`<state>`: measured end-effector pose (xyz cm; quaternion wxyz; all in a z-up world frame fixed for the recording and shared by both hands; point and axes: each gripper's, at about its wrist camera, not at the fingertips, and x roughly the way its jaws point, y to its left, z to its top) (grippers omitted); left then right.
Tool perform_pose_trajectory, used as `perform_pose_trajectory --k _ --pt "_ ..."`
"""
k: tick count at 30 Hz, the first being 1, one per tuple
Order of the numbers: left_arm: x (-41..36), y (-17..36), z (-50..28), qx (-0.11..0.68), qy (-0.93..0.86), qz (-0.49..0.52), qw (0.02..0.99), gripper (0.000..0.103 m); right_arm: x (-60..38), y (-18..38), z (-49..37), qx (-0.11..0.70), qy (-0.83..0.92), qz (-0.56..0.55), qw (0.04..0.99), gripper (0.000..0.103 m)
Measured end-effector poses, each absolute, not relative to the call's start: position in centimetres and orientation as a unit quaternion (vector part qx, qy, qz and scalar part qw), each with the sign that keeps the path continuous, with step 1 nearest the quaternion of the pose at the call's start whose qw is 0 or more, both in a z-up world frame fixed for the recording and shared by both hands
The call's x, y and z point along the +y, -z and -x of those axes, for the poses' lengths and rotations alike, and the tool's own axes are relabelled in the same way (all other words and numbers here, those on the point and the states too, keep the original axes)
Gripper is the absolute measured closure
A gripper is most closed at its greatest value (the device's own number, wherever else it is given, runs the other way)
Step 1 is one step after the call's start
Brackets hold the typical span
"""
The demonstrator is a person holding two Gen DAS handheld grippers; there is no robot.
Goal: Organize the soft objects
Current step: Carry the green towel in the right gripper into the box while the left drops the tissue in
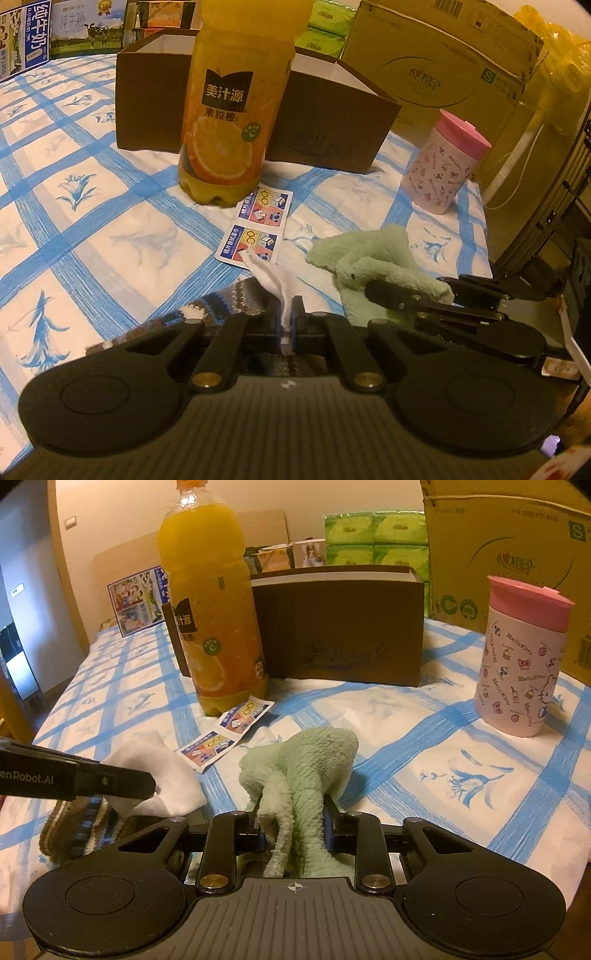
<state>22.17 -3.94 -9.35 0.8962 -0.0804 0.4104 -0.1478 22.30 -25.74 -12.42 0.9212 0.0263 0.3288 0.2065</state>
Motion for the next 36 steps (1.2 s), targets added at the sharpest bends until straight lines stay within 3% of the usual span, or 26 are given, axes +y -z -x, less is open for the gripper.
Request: perform_pose_trajectory --k 36 --pt "1.9 3.8 -22.0 0.353 0.079 0.071 0.930 0.099 -26.3 5.2 -23.6 0.268 -0.219 -0.037 0.938 0.076"
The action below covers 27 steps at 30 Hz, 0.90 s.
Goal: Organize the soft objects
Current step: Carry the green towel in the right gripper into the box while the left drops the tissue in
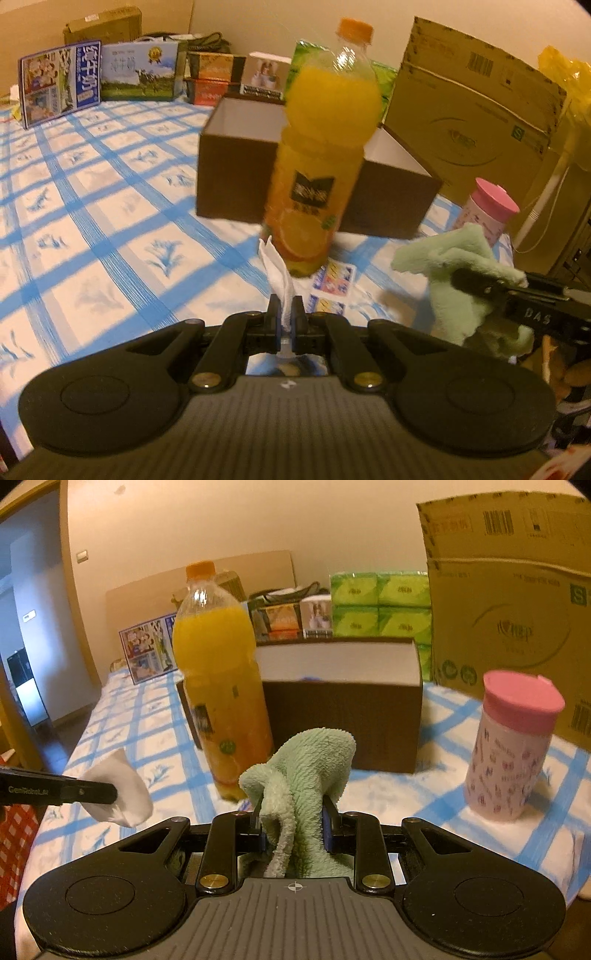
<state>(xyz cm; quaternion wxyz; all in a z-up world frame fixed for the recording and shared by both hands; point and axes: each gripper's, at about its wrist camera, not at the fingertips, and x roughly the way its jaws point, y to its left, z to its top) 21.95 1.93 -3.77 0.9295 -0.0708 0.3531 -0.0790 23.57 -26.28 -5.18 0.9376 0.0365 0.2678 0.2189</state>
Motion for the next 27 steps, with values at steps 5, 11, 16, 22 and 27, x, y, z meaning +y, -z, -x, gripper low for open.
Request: perform_pose_trajectory --k 5,11,16,22,27 --pt "3.6 2.3 -23.1 0.334 0.068 0.061 0.938 0.099 -26.3 4.0 -25.0 0.253 -0.224 -0.026 0.941 0.076" --pt "4.9 -0.2 -25.2 0.305 0.063 0.045 0.949 0.099 -26.2 2.3 -26.9 0.229 -0.230 -0.010 0.946 0.076" --pt "5.5 -2.0 -27.4 0.287 0.065 0.035 0.955 0.099 -26.3 0.8 -28.8 0.212 -0.233 -0.003 0.949 0.076" --pt "5.9 -3.9 -31.2 0.266 0.068 0.013 0.962 0.099 -26.6 -1.4 -32.4 0.194 -0.237 -0.006 0.952 0.076" --pt "6.5 -5.5 -35.8 0.253 0.075 0.003 0.965 0.099 -26.4 -3.4 -36.8 0.187 -0.231 -0.002 0.955 0.076"
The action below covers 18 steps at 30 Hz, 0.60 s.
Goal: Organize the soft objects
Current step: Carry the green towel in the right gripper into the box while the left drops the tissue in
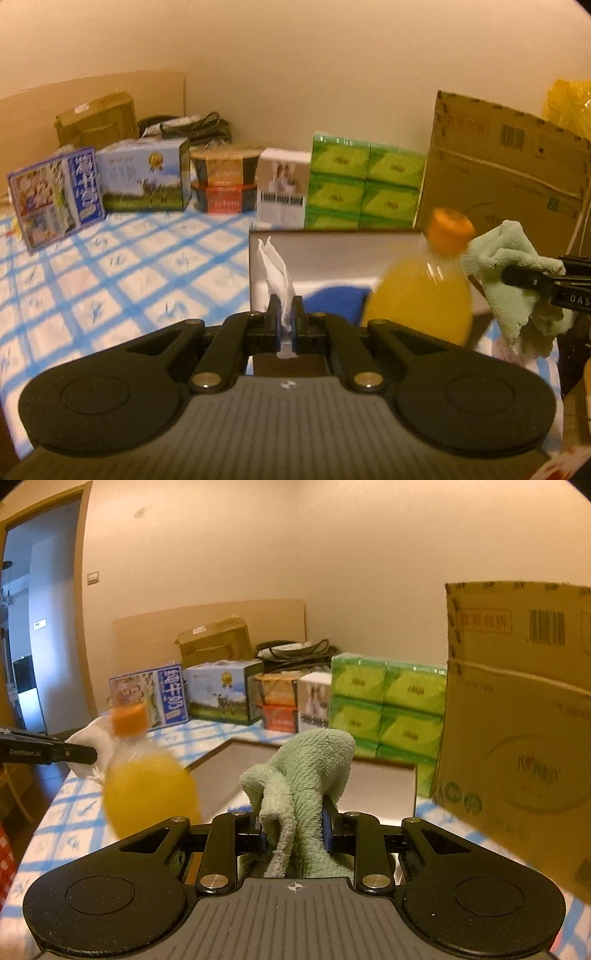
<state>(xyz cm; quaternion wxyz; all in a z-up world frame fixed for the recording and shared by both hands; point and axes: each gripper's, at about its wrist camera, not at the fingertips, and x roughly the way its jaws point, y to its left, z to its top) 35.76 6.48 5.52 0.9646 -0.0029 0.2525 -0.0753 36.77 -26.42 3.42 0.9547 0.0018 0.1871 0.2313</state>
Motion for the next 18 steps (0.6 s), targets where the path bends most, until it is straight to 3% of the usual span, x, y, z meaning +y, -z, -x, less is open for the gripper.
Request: perform_pose_trajectory --k 10,18 --pt "5.7 -5.9 -46.1 0.273 0.126 0.009 0.954 0.099 -25.6 -4.0 -46.4 0.211 -0.228 0.016 0.950 0.076" --pt "3.5 -2.6 -53.5 0.340 0.142 0.000 0.930 0.099 -24.3 -1.2 -53.3 0.290 -0.230 0.013 0.929 0.076"
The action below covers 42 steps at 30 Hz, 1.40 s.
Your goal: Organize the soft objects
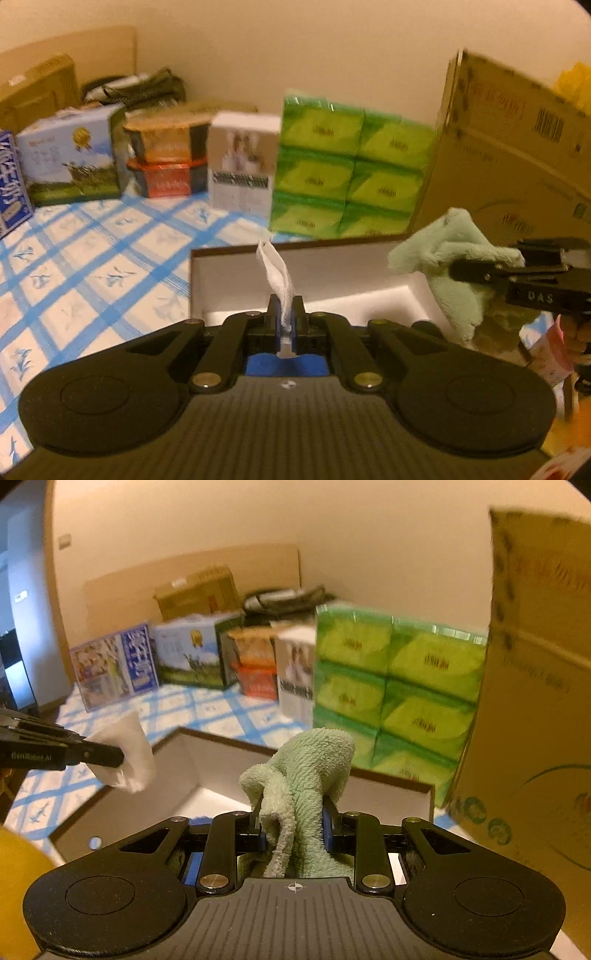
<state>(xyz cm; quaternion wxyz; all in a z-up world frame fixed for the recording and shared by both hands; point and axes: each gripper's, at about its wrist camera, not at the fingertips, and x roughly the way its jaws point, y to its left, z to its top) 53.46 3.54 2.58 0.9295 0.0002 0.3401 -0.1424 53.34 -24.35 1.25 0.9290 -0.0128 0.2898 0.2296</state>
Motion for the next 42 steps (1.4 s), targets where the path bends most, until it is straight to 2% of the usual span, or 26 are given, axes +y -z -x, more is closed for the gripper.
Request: perform_pose_trajectory --k 11,12,13,14,15,16,17,18,24,42 --pt "2.2 2.1 -59.6 0.392 0.134 -0.013 0.910 0.099 -23.9 1.7 -58.0 0.339 -0.205 0.003 0.918 0.075" --pt "2.0 2.4 -59.9 0.394 0.133 -0.017 0.909 0.099 -23.9 1.8 -58.3 0.340 -0.202 -0.005 0.918 0.073" --pt "1.9 2.8 -60.2 0.397 0.132 -0.021 0.908 0.097 -23.8 1.9 -58.5 0.341 -0.203 -0.010 0.918 0.066" --pt "1.8 3.0 -60.5 0.400 0.134 -0.023 0.906 0.092 -23.8 2.1 -58.8 0.347 -0.204 -0.013 0.915 0.061" --pt "1.7 3.3 -60.7 0.403 0.131 -0.025 0.906 0.086 -23.6 2.3 -59.2 0.352 -0.199 -0.016 0.915 0.052" --pt "1.6 3.6 -61.0 0.405 0.128 -0.025 0.905 0.072 -23.6 2.5 -59.4 0.352 -0.191 -0.021 0.916 0.046" --pt "1.5 3.9 -61.1 0.408 0.125 -0.026 0.904 0.065 -23.7 2.6 -59.5 0.350 -0.184 -0.029 0.918 0.044" --pt "1.4 4.0 -61.2 0.409 0.121 -0.029 0.904 0.065 -23.9 2.6 -59.5 0.349 -0.184 -0.039 0.918 0.041" --pt "1.4 4.1 -60.9 0.406 0.121 -0.042 0.905 0.063 -24.2 3.0 -58.9 0.362 -0.189 -0.033 0.912 0.038" --pt "3.6 1.7 -57.6 0.406 0.105 -0.018 0.908 0.063 -26.1 1.1 -55.3 0.356 -0.181 -0.039 0.916 0.037"
